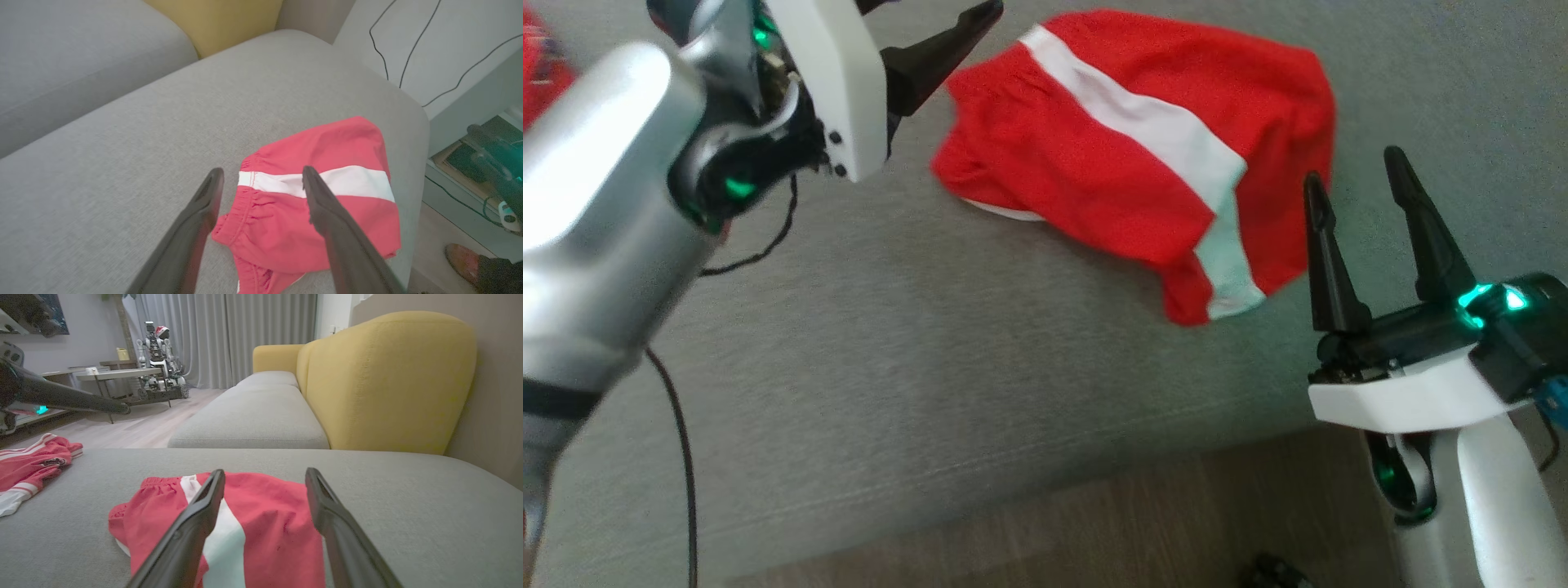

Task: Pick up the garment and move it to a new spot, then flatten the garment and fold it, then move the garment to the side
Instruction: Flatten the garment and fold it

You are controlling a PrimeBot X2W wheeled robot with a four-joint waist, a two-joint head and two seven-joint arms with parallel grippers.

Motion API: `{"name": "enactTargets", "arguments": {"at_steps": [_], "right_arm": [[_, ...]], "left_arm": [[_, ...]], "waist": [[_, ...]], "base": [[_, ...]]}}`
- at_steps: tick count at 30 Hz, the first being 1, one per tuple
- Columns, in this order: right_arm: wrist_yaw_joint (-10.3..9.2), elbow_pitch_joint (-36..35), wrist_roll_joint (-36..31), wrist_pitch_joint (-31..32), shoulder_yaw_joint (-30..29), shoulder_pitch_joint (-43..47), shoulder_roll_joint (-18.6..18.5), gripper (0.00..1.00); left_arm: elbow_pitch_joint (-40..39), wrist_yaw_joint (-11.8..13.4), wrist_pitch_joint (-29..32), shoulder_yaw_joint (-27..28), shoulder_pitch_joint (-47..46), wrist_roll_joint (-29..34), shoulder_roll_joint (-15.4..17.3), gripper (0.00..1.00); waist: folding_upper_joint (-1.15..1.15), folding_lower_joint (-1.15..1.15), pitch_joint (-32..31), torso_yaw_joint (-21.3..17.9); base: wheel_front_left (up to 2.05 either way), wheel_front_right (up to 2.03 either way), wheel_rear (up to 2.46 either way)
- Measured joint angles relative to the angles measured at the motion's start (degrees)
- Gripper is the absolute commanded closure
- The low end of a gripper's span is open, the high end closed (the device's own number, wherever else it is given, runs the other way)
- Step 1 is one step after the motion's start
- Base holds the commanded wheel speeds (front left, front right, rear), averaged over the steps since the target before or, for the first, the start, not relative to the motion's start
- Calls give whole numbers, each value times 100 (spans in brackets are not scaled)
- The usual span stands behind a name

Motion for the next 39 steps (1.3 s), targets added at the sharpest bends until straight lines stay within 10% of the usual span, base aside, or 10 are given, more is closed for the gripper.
{"name": "enactTargets", "arguments": {"at_steps": [17, 36, 37, 39], "right_arm": [[0, -84, 515, -14, 151, -201, 1, 0], [0, -93, 766, -14, -15, -343, 2, 0], [0, -94, 766, -14, -15, -343, 2, 0], [0, -98, 766, -14, -15, -343, 2, 0]], "left_arm": [[1450, 0, 1238, -960, -1063, -691, 229, 0], [1004, 0, 1401, -1763, -1256, -998, 482, 0], [945, 0, 1332, -1829, -1279, -998, 500, 48], [892, 0, 1246, -1873, -1291, -996, 511, 79]], "waist": [[0, -1, 756, -1192], [0, -2, 945, -1240], [0, -2, 955, -1233], [0, -1, 964, -1224]], "base": [[0, 0, 0], [0, 0, 0], [0, 0, 0], [0, 0, 0]]}}
